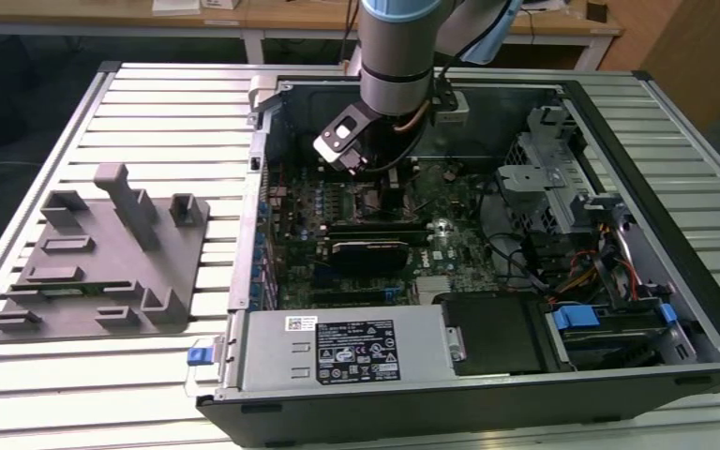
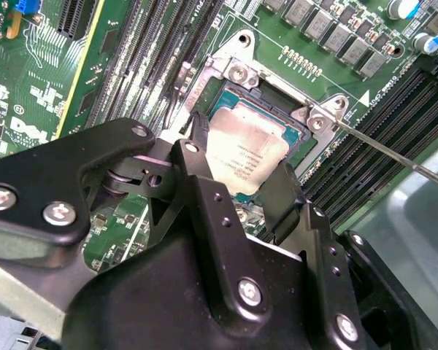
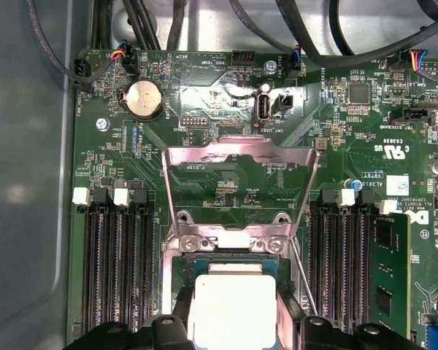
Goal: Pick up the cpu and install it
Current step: 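Place the cpu into insertion slot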
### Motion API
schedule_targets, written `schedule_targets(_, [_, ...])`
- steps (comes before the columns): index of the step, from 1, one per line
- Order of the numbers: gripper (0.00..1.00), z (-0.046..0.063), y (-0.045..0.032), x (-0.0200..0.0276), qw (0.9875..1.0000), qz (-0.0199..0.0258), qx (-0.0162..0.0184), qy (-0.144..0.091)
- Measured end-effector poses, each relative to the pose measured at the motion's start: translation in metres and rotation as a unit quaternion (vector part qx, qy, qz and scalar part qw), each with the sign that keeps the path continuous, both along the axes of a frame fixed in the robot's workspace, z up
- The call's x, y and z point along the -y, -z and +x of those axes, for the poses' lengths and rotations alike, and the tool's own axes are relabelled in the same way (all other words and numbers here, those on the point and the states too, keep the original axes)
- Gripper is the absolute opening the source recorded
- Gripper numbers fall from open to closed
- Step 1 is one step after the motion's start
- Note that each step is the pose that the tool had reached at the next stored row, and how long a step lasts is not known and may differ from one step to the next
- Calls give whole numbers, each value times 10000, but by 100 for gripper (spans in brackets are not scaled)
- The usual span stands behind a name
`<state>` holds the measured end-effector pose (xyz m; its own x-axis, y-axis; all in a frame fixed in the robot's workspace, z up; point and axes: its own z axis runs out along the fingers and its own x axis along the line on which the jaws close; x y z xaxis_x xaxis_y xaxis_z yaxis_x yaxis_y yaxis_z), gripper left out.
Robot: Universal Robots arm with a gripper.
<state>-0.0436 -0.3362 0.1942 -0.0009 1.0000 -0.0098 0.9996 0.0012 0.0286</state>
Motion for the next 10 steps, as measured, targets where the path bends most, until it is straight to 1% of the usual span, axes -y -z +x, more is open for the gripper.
schedule_targets(3, [53,0,1,-8,10000,1,1,0])
schedule_targets(10, [53,0,2,-9,10000,-1,-1,1])
